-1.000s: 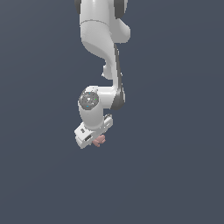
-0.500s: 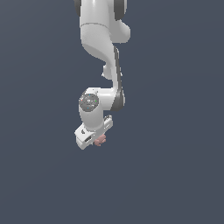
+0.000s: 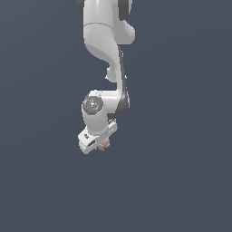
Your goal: Pick up the object and move it to a goal position.
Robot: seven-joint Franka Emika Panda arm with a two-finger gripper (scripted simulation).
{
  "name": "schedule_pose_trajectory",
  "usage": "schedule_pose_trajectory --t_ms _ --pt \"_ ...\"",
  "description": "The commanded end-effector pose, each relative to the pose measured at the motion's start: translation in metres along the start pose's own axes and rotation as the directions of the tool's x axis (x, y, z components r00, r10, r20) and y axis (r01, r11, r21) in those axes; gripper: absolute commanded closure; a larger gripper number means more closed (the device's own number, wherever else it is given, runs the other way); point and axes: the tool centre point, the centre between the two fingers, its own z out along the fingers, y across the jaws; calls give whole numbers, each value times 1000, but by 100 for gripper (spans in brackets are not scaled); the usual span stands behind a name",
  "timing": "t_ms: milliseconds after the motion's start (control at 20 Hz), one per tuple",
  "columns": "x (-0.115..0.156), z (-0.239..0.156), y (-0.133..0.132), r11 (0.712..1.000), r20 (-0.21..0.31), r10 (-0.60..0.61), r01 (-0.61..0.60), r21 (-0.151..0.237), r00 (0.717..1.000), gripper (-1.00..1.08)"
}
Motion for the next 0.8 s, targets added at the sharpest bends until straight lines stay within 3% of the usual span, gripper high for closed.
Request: schedule_pose_trajectory --t_ms 0,400,750 --pt "1 -4 -3 1000 -1 0 0 -1 1000 108" --pt "3 -34 -30 1000 0 0 0 -1 1000 108" --pt "7 -82 -73 1000 1 -1 1 -2 1000 108"
